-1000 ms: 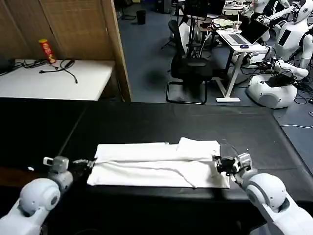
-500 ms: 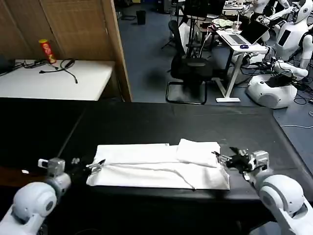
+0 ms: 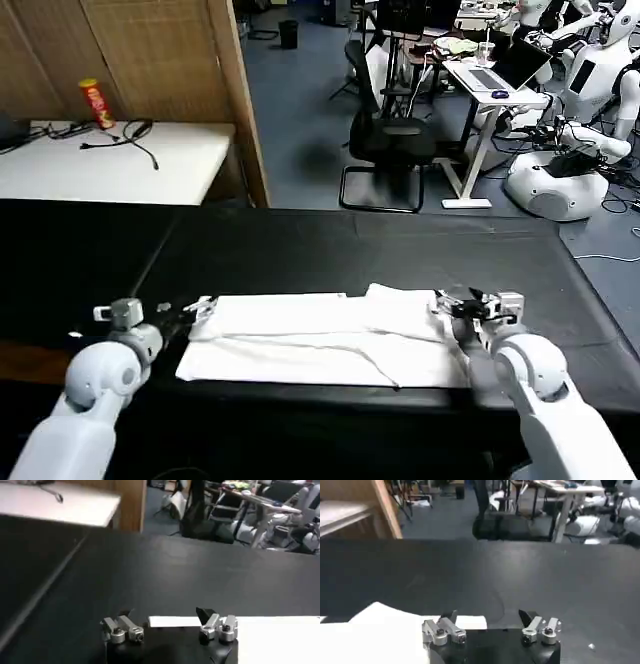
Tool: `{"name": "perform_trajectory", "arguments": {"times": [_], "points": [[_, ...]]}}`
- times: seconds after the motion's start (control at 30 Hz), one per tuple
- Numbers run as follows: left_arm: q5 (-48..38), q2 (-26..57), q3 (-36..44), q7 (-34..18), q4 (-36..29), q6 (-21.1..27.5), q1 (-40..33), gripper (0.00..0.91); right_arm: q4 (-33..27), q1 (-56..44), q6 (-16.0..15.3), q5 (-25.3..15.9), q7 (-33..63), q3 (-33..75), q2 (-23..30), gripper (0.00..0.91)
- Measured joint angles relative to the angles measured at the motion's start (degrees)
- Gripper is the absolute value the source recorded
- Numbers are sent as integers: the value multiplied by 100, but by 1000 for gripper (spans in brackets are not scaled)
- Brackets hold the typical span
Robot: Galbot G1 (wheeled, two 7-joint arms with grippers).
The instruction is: Fold and organize the clothes.
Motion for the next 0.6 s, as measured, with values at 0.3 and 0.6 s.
{"name": "perform_trajectory", "arguments": {"times": [0.3, 0.6], "points": [[4, -171, 11, 40, 212, -49, -62, 419, -95, -42, 22, -78, -43, 3, 190, 273], [96, -287, 30, 39, 382, -177, -121, 0, -126, -78, 234, -327, -69, 17, 345, 39]]}}
